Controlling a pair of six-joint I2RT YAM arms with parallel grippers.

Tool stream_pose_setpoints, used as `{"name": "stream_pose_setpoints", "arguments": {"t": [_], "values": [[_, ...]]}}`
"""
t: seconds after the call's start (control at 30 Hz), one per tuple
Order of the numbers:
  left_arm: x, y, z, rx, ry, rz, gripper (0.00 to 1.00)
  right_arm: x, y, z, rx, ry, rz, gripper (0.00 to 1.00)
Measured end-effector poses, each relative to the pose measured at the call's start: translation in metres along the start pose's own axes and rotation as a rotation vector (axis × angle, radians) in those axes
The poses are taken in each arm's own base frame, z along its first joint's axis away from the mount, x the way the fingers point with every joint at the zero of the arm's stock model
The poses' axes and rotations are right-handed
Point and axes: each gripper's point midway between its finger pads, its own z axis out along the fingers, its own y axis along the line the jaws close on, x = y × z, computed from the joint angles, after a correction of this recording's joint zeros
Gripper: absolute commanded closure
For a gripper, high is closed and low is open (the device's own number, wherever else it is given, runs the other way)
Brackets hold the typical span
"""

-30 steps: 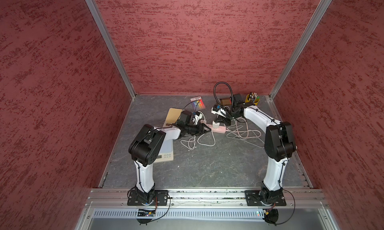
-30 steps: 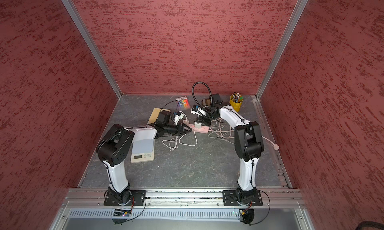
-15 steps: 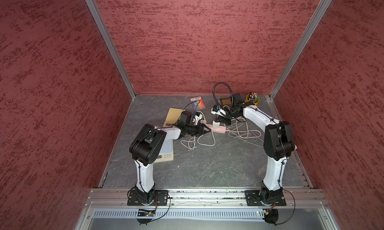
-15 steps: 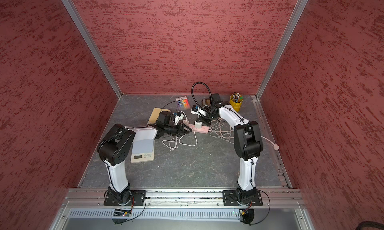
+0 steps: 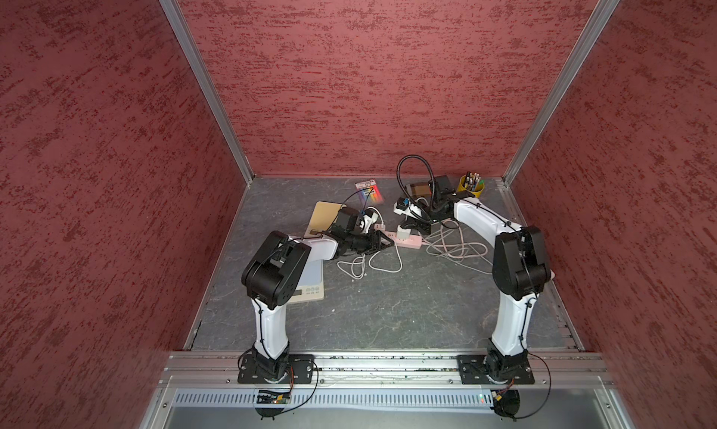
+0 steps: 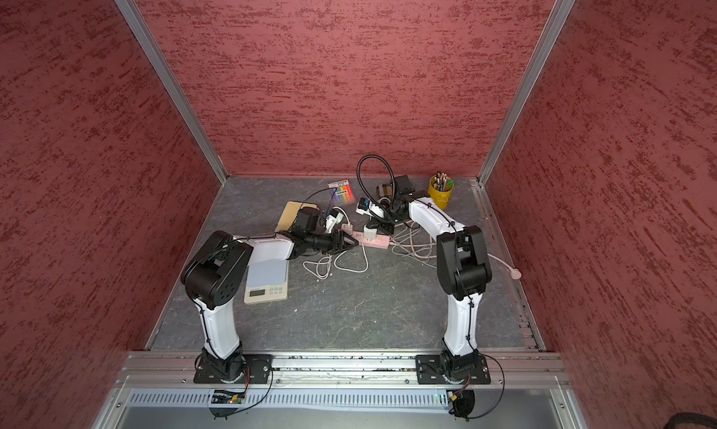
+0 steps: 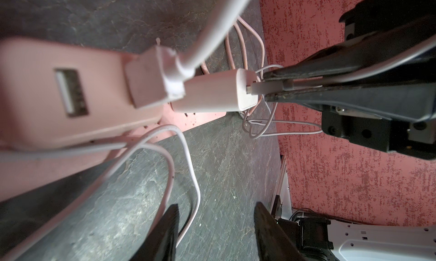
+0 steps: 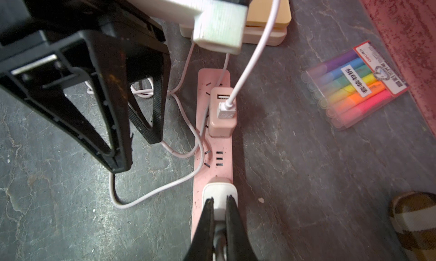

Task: Charge the electronic scale
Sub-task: Insert the charging cable into the plug.

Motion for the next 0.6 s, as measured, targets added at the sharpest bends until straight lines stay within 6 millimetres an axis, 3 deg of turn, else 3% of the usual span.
{"name": "stream_pose_setpoints", "arguments": {"t": [0.6], "values": [[0.003, 0.011, -0.006, -0.029, -0.008, -0.024, 0.48, 0.002, 0.008, 0.008, 0.081, 0.015, -0.032, 1.0]]}}
